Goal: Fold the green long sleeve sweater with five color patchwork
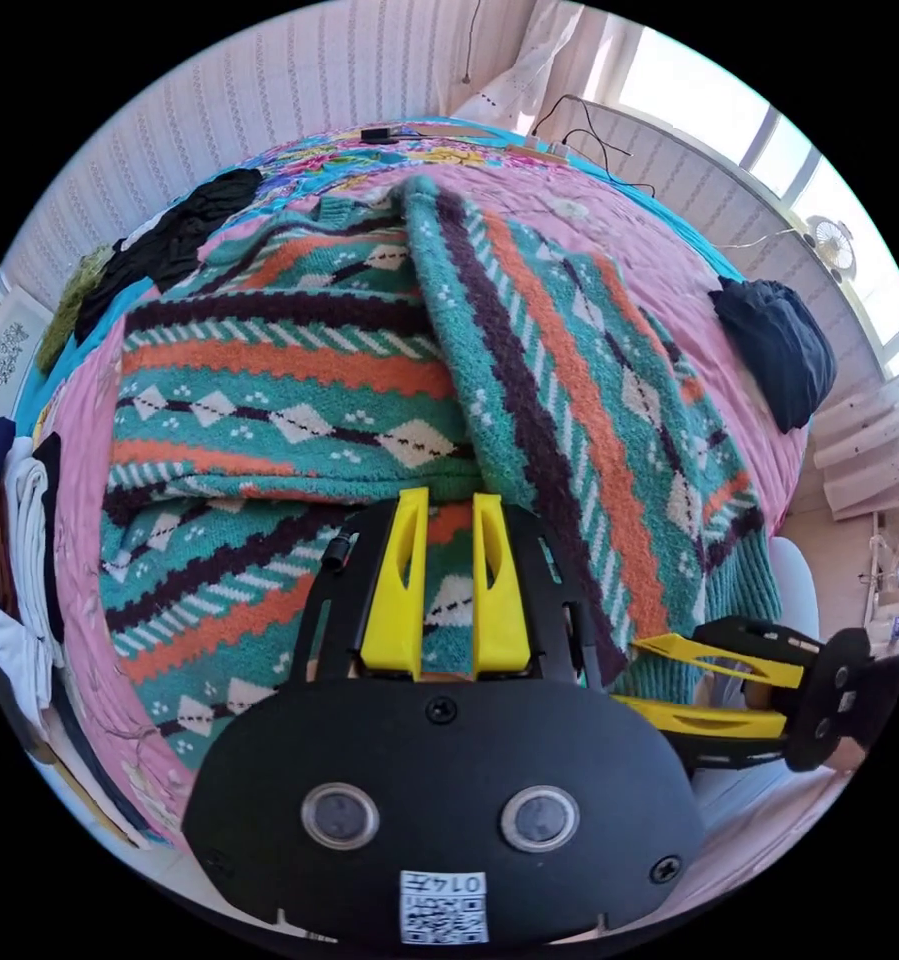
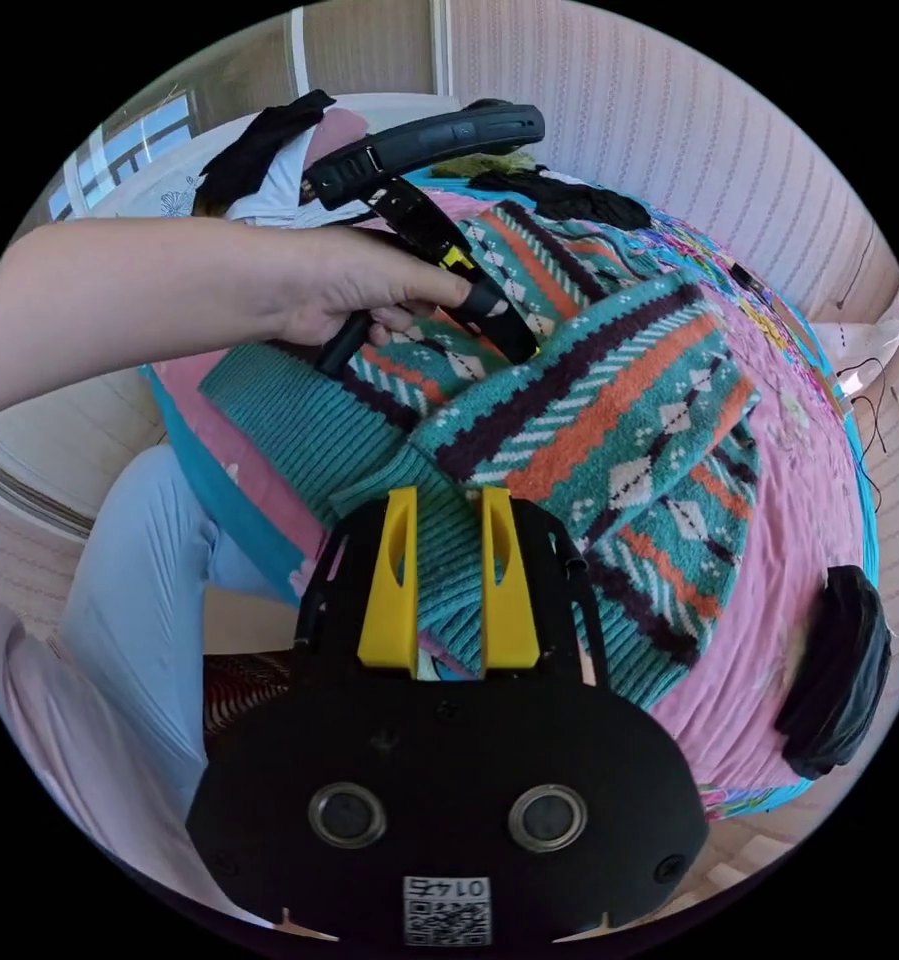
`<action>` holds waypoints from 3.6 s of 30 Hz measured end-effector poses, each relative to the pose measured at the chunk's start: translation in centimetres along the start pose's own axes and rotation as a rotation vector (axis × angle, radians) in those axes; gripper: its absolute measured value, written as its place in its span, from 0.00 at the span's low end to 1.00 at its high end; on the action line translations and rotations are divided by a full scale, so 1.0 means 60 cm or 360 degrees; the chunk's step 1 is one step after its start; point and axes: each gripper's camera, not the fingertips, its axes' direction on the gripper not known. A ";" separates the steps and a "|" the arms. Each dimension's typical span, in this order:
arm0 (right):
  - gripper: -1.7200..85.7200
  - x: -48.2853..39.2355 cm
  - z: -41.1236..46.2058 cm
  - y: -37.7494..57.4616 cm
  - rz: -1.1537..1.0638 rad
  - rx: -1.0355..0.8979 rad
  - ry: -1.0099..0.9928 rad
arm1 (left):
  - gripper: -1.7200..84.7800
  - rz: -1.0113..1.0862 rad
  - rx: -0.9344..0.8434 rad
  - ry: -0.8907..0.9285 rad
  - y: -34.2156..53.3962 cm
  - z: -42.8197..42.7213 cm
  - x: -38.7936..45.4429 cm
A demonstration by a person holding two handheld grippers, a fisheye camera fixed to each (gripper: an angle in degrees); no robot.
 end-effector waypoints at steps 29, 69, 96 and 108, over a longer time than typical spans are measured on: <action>0.10 -0.143 -0.072 -0.102 -0.0014 -0.0004 0.0038 | 0.05 0.0196 0.0084 -0.0350 0.021 0.026 0.056; 0.32 0.005 0.036 -0.604 0.0423 -0.0268 -0.1284 | 0.22 -0.1674 0.0972 0.0280 0.658 -0.599 -0.560; 0.13 0.038 -0.035 -0.875 0.0843 -0.0280 -0.1474 | 0.07 -0.1616 0.1075 0.0893 0.578 -0.806 -0.692; 0.15 -0.125 -0.310 -1.394 0.0287 0.0183 -0.1692 | 0.07 -0.1512 0.1674 0.0349 0.428 -1.226 -1.001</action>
